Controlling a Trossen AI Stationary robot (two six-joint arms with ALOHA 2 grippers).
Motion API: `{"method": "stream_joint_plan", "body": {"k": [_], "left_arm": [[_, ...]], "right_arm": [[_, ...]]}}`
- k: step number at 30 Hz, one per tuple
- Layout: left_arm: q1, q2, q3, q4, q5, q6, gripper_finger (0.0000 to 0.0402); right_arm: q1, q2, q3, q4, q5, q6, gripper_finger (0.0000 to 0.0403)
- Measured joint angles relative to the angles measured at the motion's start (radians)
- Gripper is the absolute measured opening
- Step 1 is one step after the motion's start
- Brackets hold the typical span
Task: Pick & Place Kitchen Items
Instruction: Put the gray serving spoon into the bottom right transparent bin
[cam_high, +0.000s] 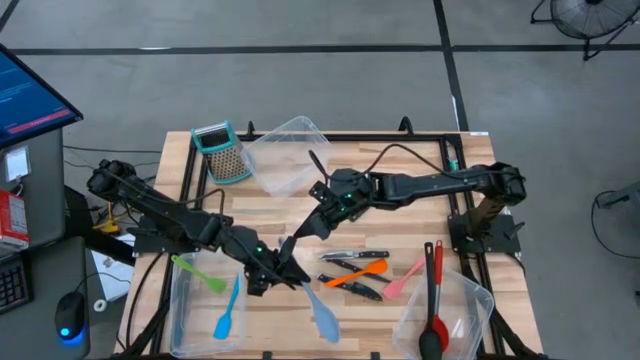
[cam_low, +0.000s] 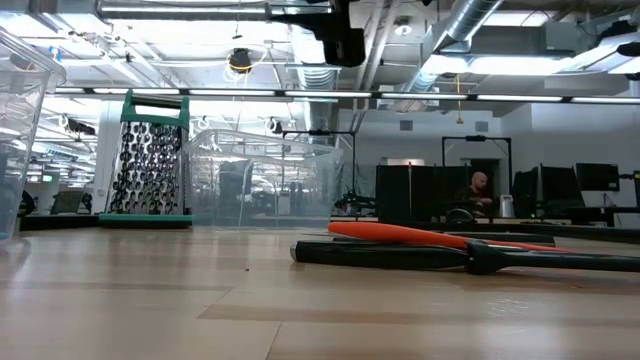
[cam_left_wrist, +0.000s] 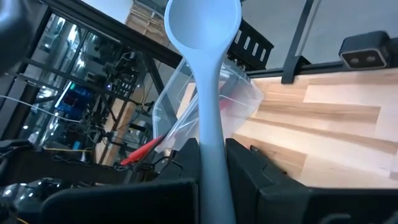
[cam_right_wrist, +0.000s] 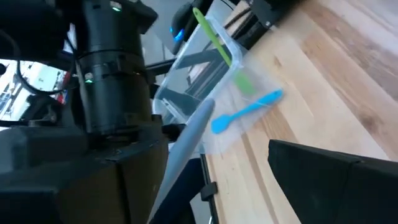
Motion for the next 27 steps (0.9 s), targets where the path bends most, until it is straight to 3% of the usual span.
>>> {"method": "stream_joint_plan", "body": {"k": [11, 20, 27], "left_arm": [[0.0, 0.0, 0.0, 0.002, 0.06, 0.053, 0.0024], [0.0, 0.0, 0.0, 0.012, 0.151, 0.053, 0.0025], [0.0, -0.025, 0.0, 0.037, 0.26, -0.057, 0.0025]], "right_arm": [[0.009, 0.001, 0.0, 0.023, -0.048, -0.017, 0.0271], [-0.011, 0.0, 0.0, 0.085, -0.235, -0.064, 0.0271], [-0.022, -0.009, -0.001, -0.033, -0.446, -0.343, 0.0271]]}}
